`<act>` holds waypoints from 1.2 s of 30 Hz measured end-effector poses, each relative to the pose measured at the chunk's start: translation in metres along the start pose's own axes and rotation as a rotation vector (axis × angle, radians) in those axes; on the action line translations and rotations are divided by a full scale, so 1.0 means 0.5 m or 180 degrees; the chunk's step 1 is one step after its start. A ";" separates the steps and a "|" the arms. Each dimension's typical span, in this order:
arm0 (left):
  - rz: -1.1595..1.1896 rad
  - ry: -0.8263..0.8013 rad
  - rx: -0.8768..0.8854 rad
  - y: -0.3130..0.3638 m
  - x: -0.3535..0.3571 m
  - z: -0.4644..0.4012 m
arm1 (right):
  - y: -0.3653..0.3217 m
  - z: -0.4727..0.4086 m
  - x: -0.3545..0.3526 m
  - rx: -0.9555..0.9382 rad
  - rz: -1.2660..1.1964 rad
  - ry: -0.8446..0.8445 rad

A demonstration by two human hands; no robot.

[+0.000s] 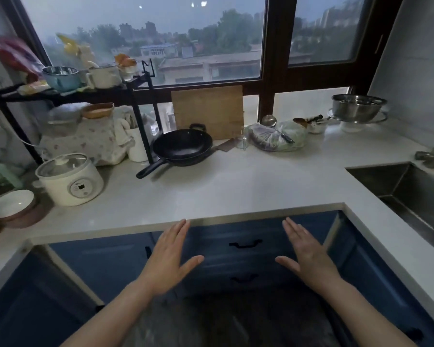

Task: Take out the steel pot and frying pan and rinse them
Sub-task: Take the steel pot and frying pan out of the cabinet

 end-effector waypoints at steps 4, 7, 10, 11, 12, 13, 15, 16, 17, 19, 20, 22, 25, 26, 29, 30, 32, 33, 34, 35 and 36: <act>-0.0019 -0.0029 -0.0039 -0.026 0.060 -0.056 | 0.035 -0.064 0.074 0.0022 -0.0021 -0.0175; -0.0027 -0.0058 -0.0085 -0.047 0.110 -0.104 | 0.058 -0.113 0.128 0.0001 -0.0033 -0.0238; 0.0021 -0.0060 -0.0145 -0.061 0.162 -0.144 | 0.085 -0.153 0.181 -0.0005 -0.0071 -0.0264; 0.0044 -0.0053 -0.0159 -0.064 0.179 -0.154 | 0.095 -0.164 0.199 -0.0010 -0.0073 -0.0283; 0.0049 -0.0046 -0.0162 -0.067 0.196 -0.162 | 0.105 -0.174 0.218 -0.0019 -0.0059 -0.0292; 0.0038 -0.0032 -0.0152 -0.071 0.212 -0.170 | 0.115 -0.182 0.238 -0.0034 -0.0031 -0.0293; 0.0020 0.0017 -0.0116 -0.081 0.244 -0.180 | 0.133 -0.196 0.279 -0.0038 -0.0022 -0.0303; 0.0023 0.0056 -0.0091 -0.088 0.258 -0.185 | 0.141 -0.202 0.300 -0.0036 -0.0043 -0.0293; 0.0035 0.0088 -0.0071 -0.094 0.273 -0.187 | 0.147 -0.207 0.323 -0.0046 -0.0065 -0.0290; 0.0090 0.0161 -0.0051 -0.108 0.301 -0.190 | 0.157 -0.217 0.372 -0.0080 -0.0058 -0.0320; 0.0118 0.0193 -0.0053 -0.116 0.316 -0.191 | 0.162 -0.223 0.398 -0.0093 -0.0049 -0.0343; 0.0163 0.0247 -0.0063 -0.132 0.344 -0.192 | 0.166 -0.237 0.450 -0.0113 0.0004 -0.0411; 0.0193 0.0316 -0.0069 -0.157 0.385 -0.186 | 0.173 -0.258 0.532 -0.0102 0.0148 -0.0601; 0.0207 0.0330 -0.0080 -0.166 0.395 -0.182 | 0.175 -0.266 0.555 -0.0094 0.0184 -0.0635; 0.0244 0.0367 -0.0111 -0.189 0.415 -0.175 | 0.175 -0.285 0.609 -0.0173 0.0226 -0.0702; 0.0250 0.0387 -0.0123 -0.197 0.420 -0.174 | 0.176 -0.289 0.625 -0.0163 0.0206 -0.0764; 0.0263 0.0404 -0.0159 -0.208 0.426 -0.173 | 0.178 -0.293 0.654 -0.0158 0.0239 -0.0910; 0.0269 0.0408 -0.0169 -0.212 0.430 -0.172 | 0.184 -0.297 0.670 -0.0169 0.0291 -0.0869; 0.0267 0.0416 -0.0168 -0.216 0.433 -0.172 | 0.195 -0.302 0.690 -0.0093 0.0297 -0.0883; 0.0268 0.0421 -0.0169 -0.218 0.436 -0.172 | 0.218 -0.309 0.723 -0.0045 0.0327 -0.0830; 0.0273 0.0417 -0.0180 -0.220 0.440 -0.173 | 0.236 -0.312 0.750 -0.0024 0.0311 -0.0749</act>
Point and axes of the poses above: each hand's wrist, its own z-axis away from the middle knuckle, its own x-axis out of the palm, y = z × x, the point moved 5 cm from there along -z, towards the middle knuckle, and after that the axes turned 3 degrees about y, right-handed, at the moved point
